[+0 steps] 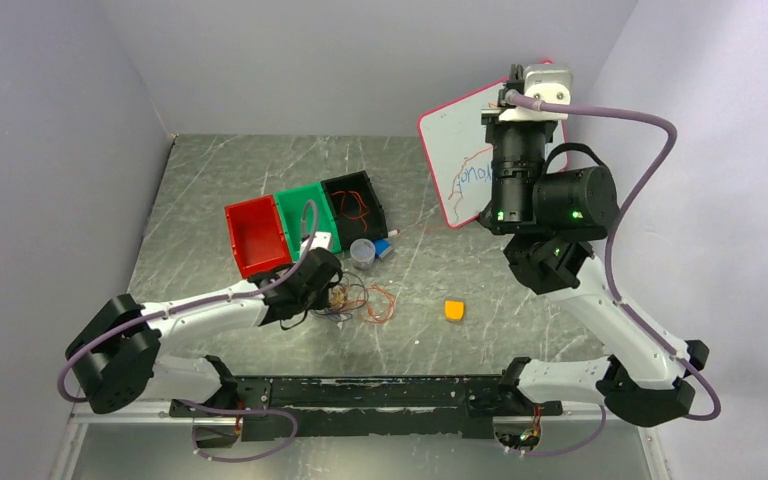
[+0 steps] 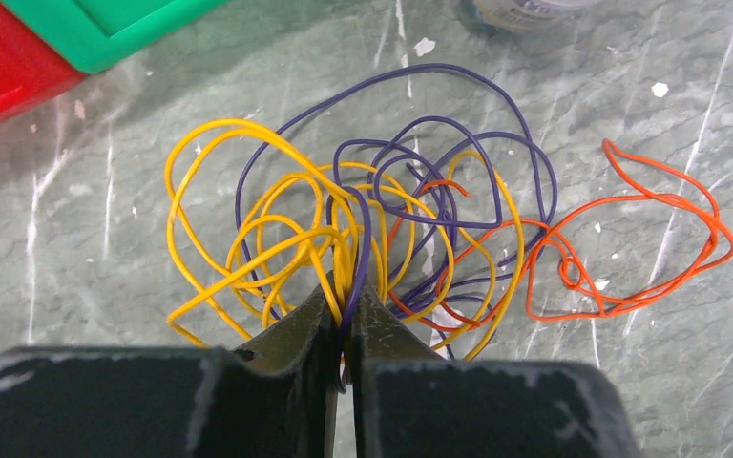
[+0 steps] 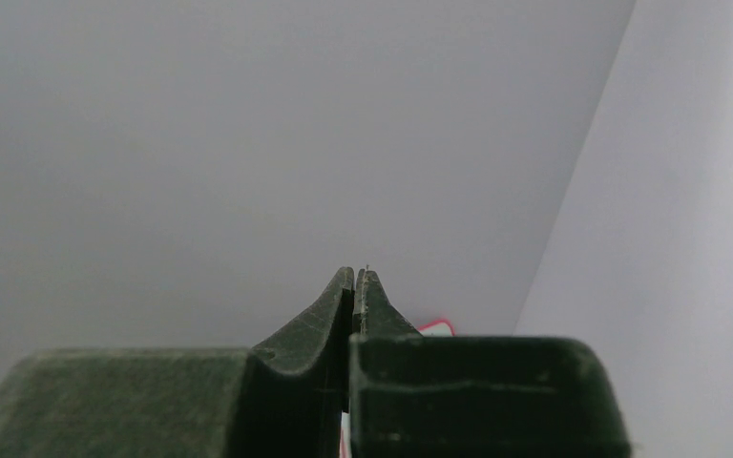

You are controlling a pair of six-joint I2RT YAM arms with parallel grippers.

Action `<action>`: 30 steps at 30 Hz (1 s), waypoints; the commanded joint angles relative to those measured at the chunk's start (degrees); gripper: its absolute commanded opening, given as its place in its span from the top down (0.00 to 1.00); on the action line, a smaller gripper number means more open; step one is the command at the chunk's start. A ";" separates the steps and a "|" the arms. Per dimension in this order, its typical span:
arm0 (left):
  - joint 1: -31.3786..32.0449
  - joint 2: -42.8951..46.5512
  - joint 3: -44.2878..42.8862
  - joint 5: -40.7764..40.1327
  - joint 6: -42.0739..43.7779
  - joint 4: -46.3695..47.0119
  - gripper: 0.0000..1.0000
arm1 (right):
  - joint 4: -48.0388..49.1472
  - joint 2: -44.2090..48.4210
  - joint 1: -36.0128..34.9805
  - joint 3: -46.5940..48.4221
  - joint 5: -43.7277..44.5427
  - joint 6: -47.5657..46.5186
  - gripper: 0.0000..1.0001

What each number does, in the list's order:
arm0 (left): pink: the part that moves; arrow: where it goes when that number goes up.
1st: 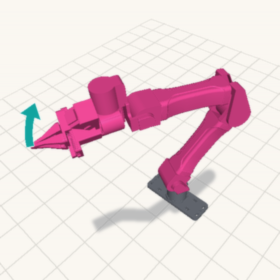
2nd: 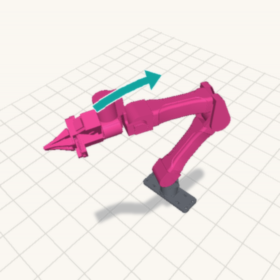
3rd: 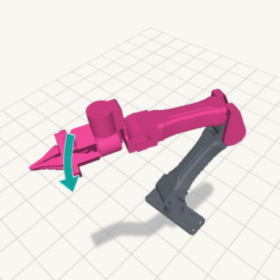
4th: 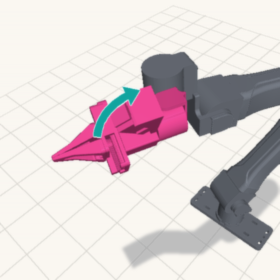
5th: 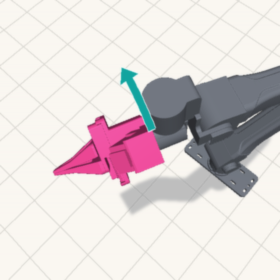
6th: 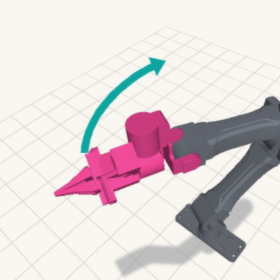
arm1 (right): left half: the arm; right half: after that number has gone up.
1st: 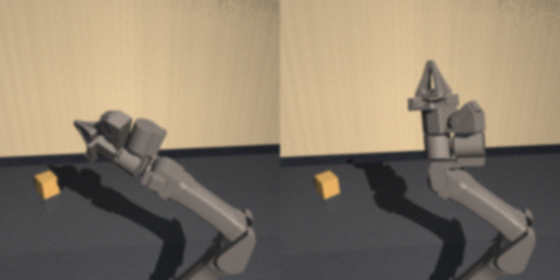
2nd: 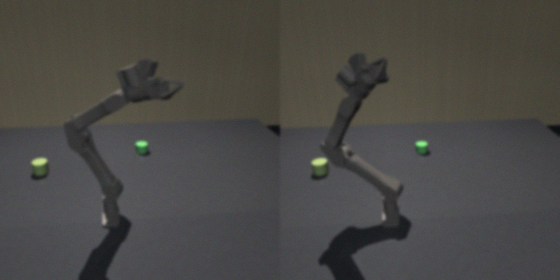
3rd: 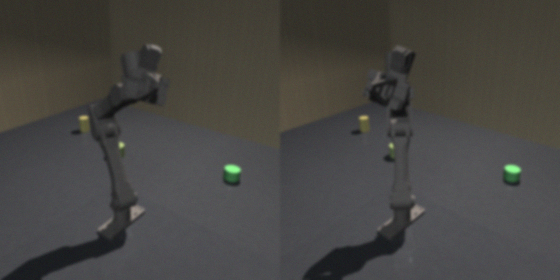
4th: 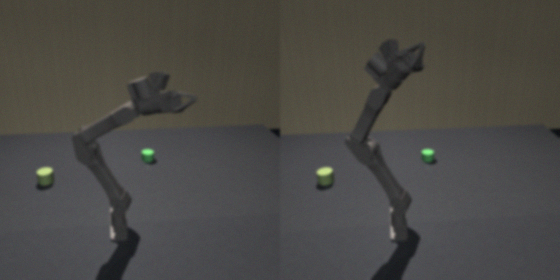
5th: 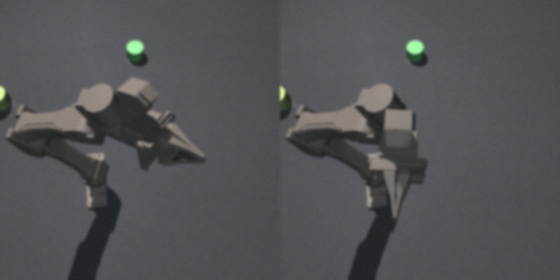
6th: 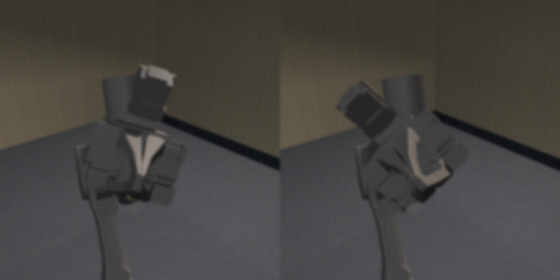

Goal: Untangle the cables

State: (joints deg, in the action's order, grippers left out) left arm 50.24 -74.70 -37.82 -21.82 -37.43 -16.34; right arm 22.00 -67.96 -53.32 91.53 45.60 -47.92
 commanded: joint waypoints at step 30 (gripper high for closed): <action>0.19 12.45 -22.45 24.22 31.38 20.93 0.33 | -21.75 2.85 -0.01 5.23 -1.78 32.90 1.00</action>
State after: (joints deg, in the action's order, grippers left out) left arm 50.24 -59.75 -56.27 -5.67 -12.03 -2.52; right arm 1.72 -64.38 -53.32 94.78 45.71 -18.00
